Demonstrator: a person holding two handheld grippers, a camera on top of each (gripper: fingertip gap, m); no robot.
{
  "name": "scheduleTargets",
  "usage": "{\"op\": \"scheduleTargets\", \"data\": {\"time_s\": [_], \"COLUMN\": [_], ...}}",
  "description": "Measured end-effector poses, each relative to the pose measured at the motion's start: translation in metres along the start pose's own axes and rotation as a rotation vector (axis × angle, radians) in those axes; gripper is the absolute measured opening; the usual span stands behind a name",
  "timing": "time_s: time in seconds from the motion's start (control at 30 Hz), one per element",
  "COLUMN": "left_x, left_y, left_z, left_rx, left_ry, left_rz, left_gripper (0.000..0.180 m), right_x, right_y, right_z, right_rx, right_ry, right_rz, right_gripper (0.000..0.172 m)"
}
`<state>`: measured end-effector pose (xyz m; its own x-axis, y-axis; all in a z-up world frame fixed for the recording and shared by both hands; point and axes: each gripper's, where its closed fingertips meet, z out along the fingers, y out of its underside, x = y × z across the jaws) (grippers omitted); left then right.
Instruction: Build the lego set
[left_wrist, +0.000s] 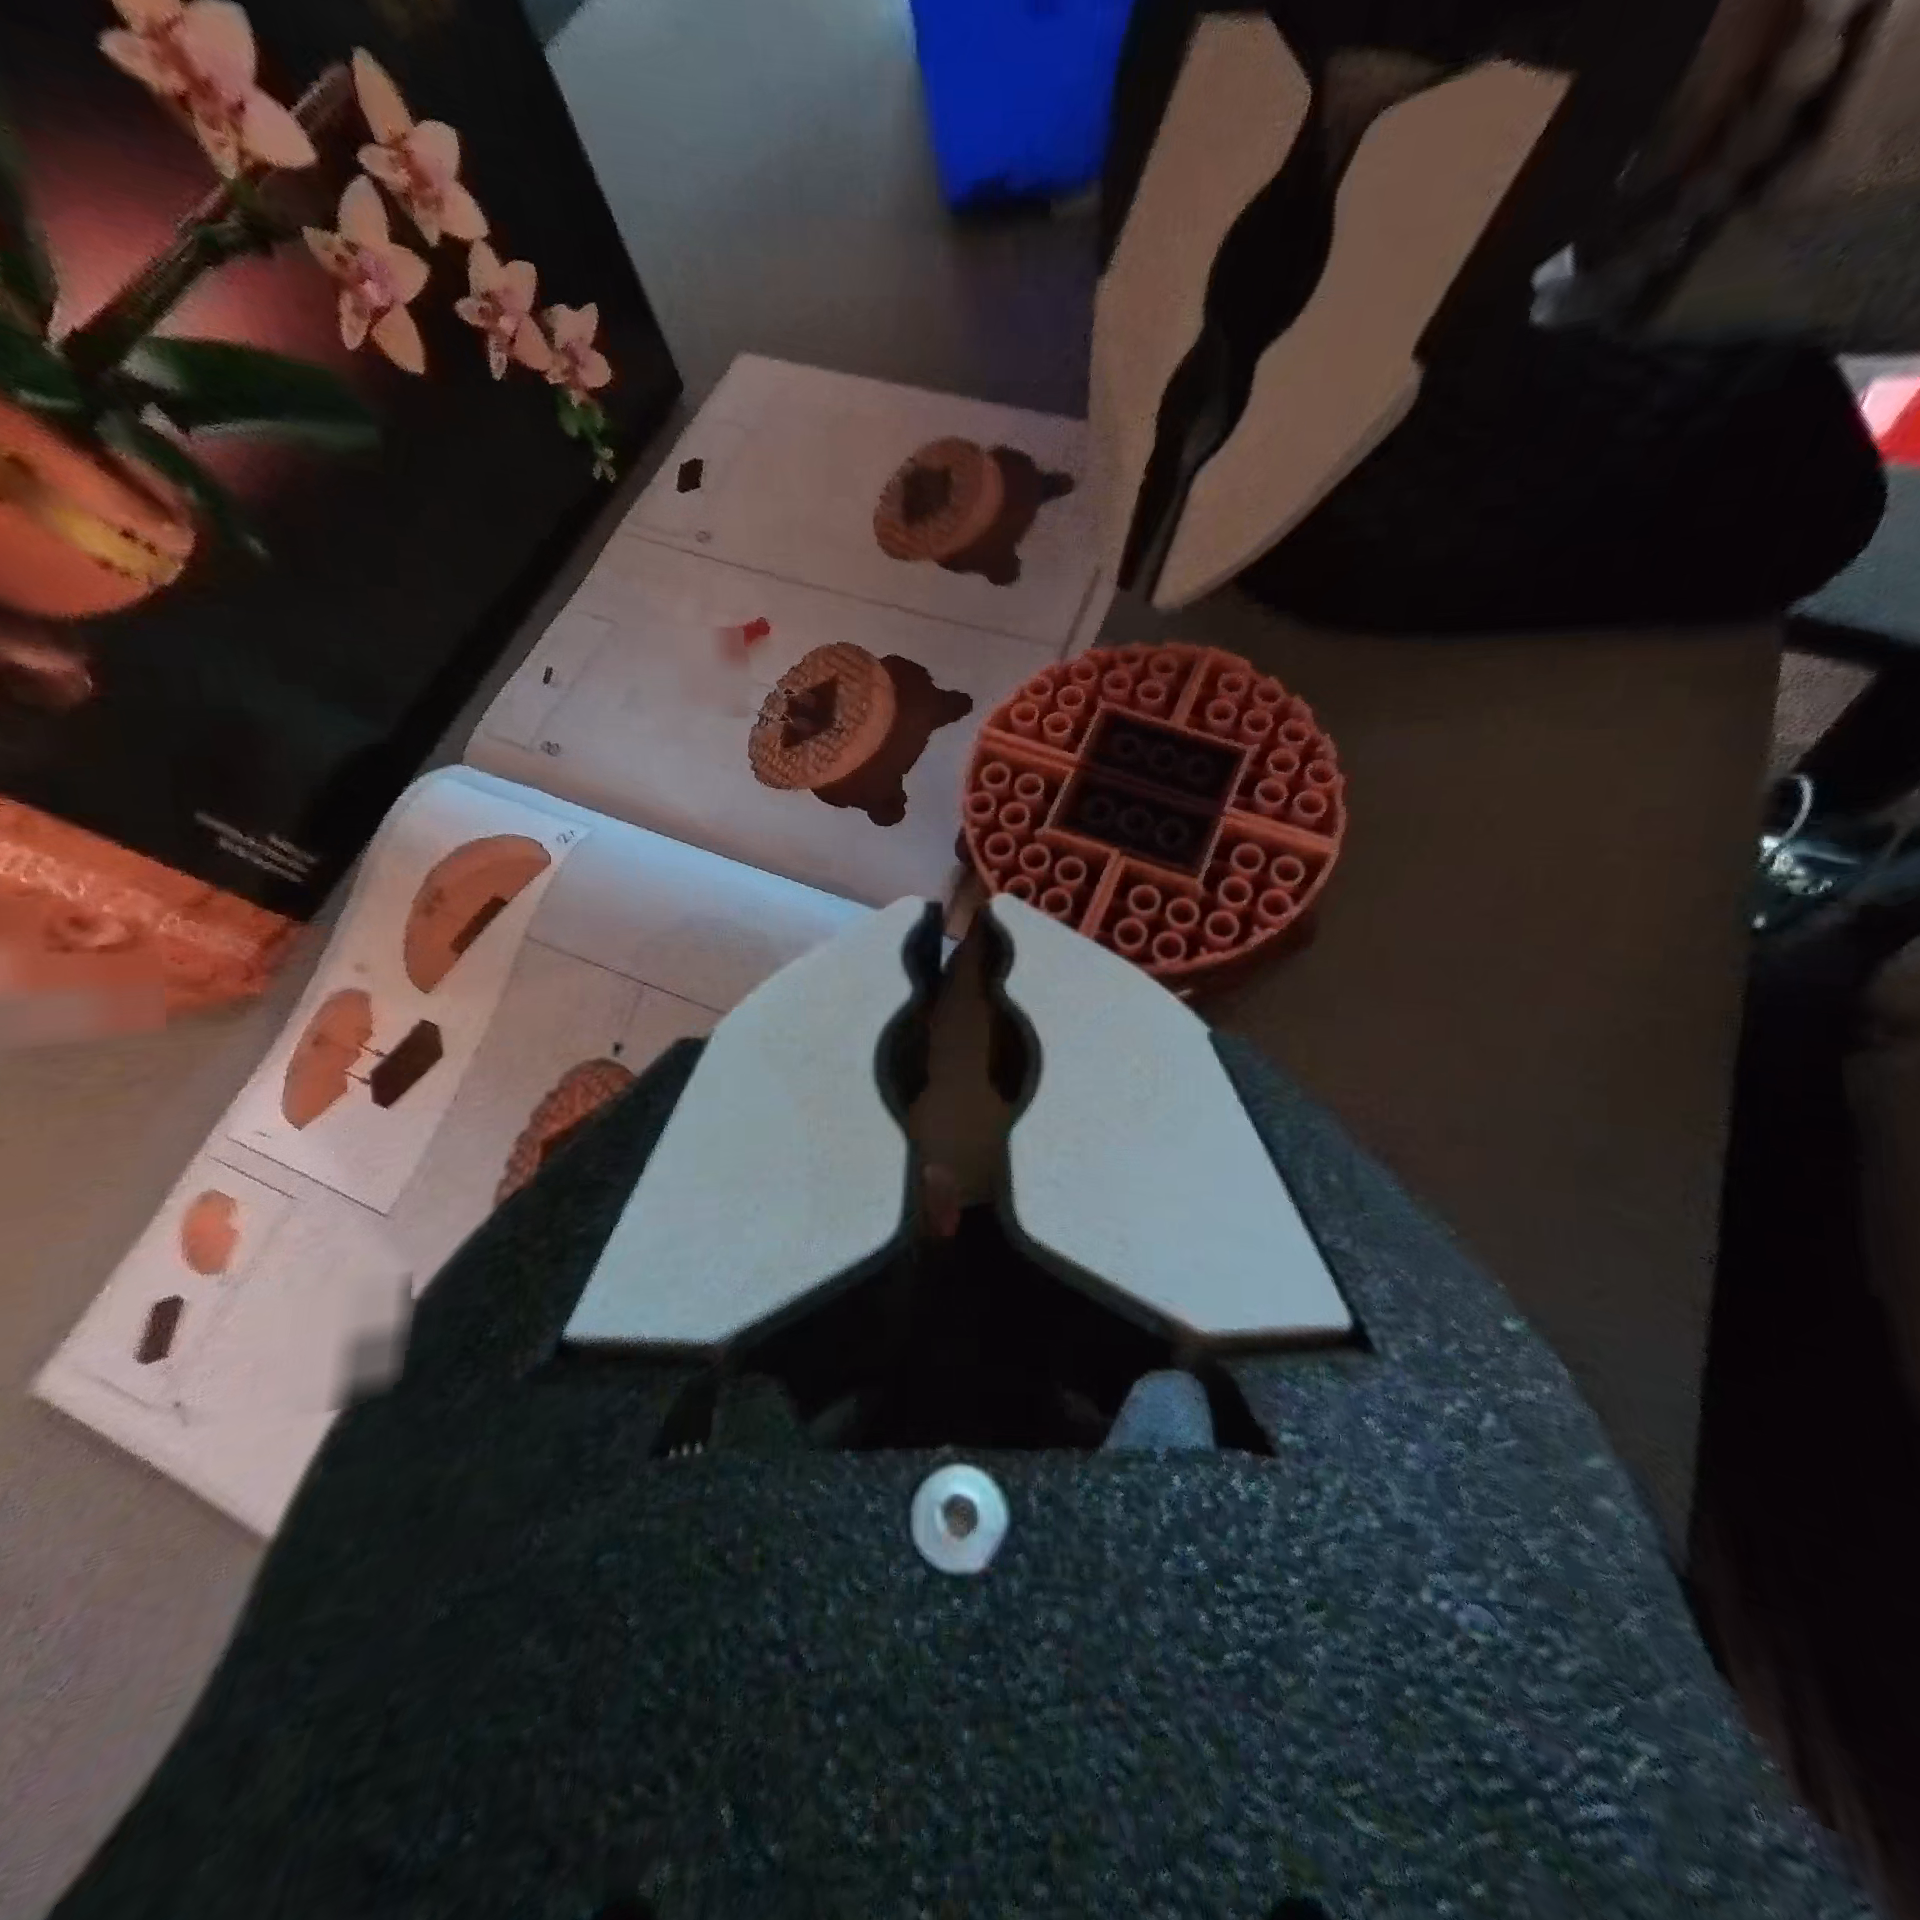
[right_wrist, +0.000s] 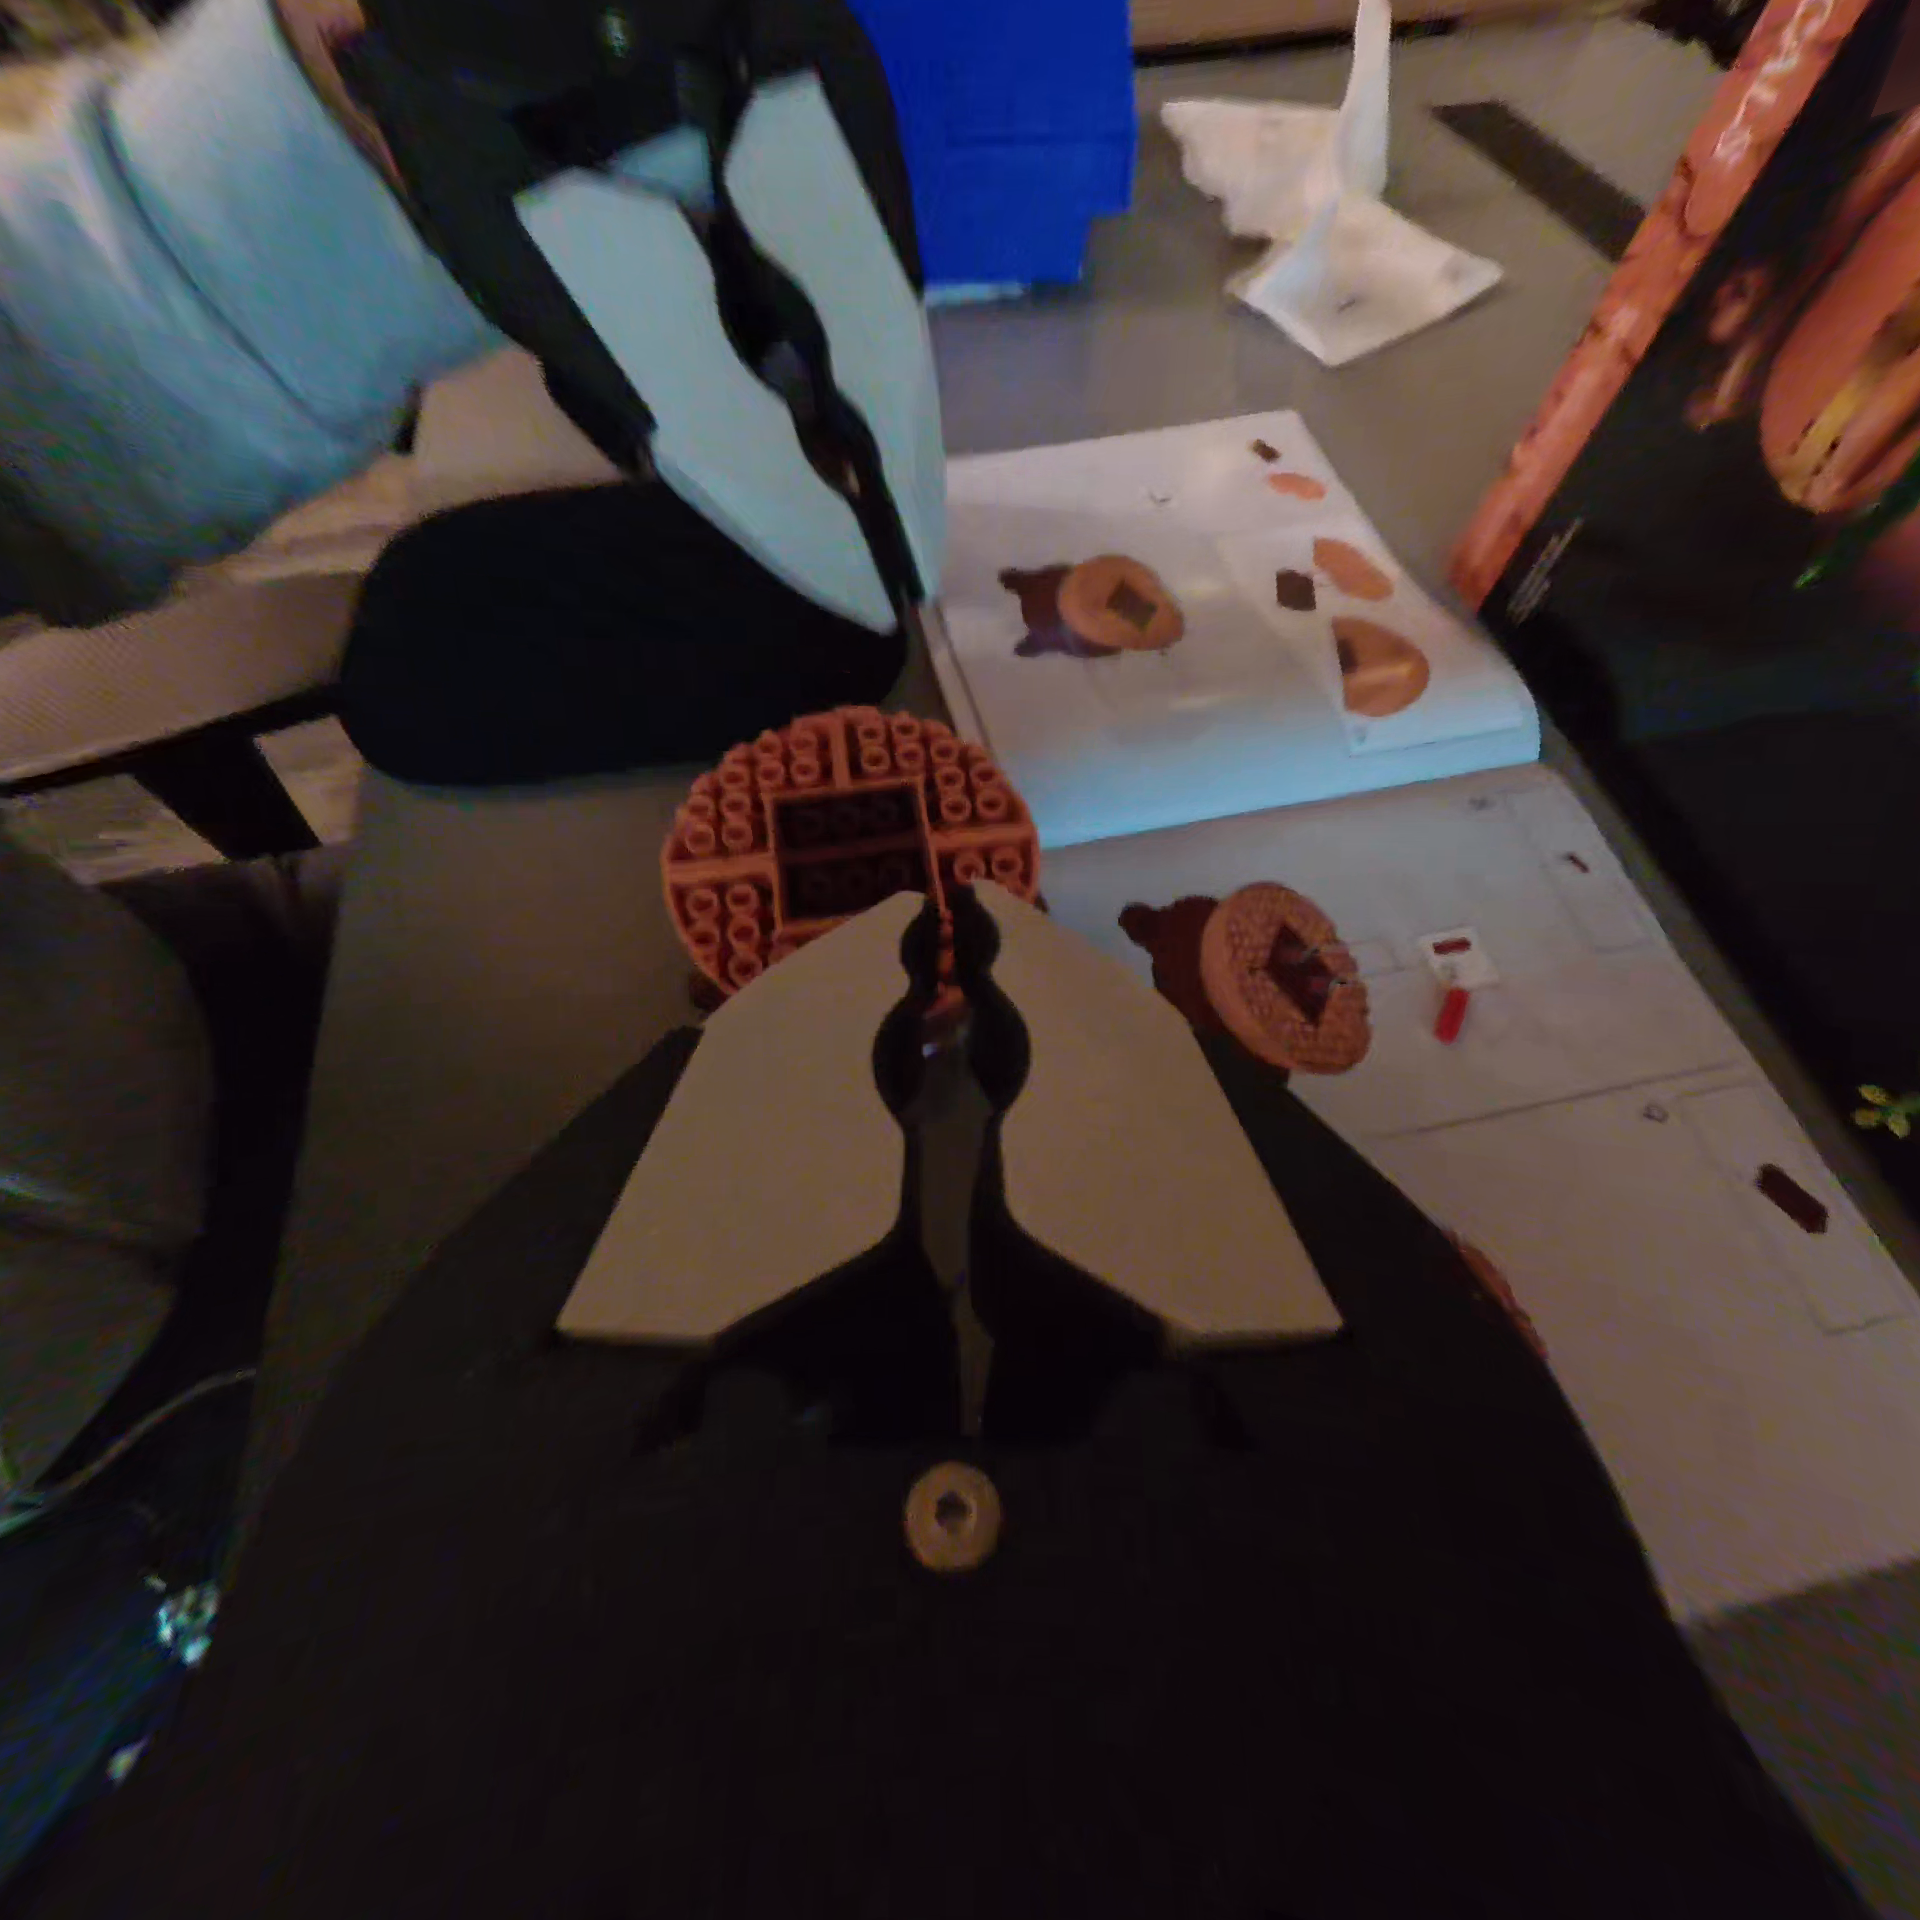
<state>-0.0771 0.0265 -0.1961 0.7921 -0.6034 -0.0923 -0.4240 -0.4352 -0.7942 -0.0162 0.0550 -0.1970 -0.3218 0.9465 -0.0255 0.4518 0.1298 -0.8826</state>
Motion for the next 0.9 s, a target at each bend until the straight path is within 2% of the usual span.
{"op": "scheduleTargets", "data": {"time_s": [0.07, 0.1, 0.17, 0.23, 0.3, 0.33, 0.37, 0.4, 0.43, 0.5, 0.53, 0.57, 0.63, 0.73, 0.9], "left_x": [-0.002, -0.002, -0.001, -0.007, -0.008, -0.007, -0.005, -0.002, 0.002, 0.019, 0.029, 0.037, 0.039, 0.033, 0.029], "left_y": [0.004, 0.006, 0.016, 0.027, 0.030, 0.030, 0.029, 0.028, 0.027, 0.029, 0.029, 0.027, 0.026, 0.022, 0.009], "left_z": [0.002, 0.004, 0.012, 0.021, 0.025, 0.025, 0.023, 0.021, 0.018, 0.010, 0.005, 0.001, 0.003, 0.014, 0.016], "left_rx": [0.001, -0.014, -0.076, -0.140, -0.138, -0.122, -0.106, -0.080, -0.049, 0.007, 0.043, 0.076, 0.098, 0.092, 0.160], "left_ry": [-0.039, -0.054, -0.072, -0.126, -0.134, -0.127, -0.116, -0.098, -0.066, 0.060, 0.129, 0.183, 0.198, 0.153, 0.164], "left_rz": [0.001, 0.012, 0.031, 0.050, 0.034, 0.012, -0.006, -0.017, -0.022, 0.007, 0.031, 0.052, 0.099, 0.165, 0.187], "left_gripper": [0.004, 0.004, 0.006, 0.006, 0.006, 0.006, 0.007, 0.011, 0.020, 0.047, 0.060, 0.073, 0.079, 0.074, 0.062], "right_x": [-0.007, -0.007, -0.002, 0.010, 0.022, 0.017, 0.006, -0.005, -0.010, -0.011, -0.014, -0.015, -0.014, -0.016, -0.017], "right_y": [-0.012, -0.013, -0.005, -0.005, -0.005, -0.002, 0.004, 0.012, 0.024, 0.041, 0.042, 0.040, 0.033, 0.030, 0.025], "right_z": [0.006, 0.010, 0.018, 0.017, 0.006, 0.001, -0.004, -0.008, -0.013, -0.015, -0.013, -0.008, 0.003, 0.011, 0.013], "right_rx": [0.058, 0.038, -0.047, -0.041, -0.005, -0.004, -0.010, -0.034, -0.075, -0.136, -0.133, -0.125, -0.111, -0.106, -0.079], "right_ry": [-0.040, -0.033, 0.017, 0.102, 0.147, 0.087, -0.012, -0.101, -0.150, -0.155, -0.158, -0.145, -0.105, -0.118, -0.142], "right_rz": [0.014, 0.006, -0.037, -0.057, 0.023, 0.065, 0.100, 0.131, 0.148, 0.105, 0.061, 0.017, -0.059, -0.114, -0.104], "right_gripper": [0.000, 0.000, 0.000, 0.000, 0.000, 0.005, 0.018, 0.057, 0.084, 0.106, 0.109, 0.103, 0.088, 0.077, 0.078]}}
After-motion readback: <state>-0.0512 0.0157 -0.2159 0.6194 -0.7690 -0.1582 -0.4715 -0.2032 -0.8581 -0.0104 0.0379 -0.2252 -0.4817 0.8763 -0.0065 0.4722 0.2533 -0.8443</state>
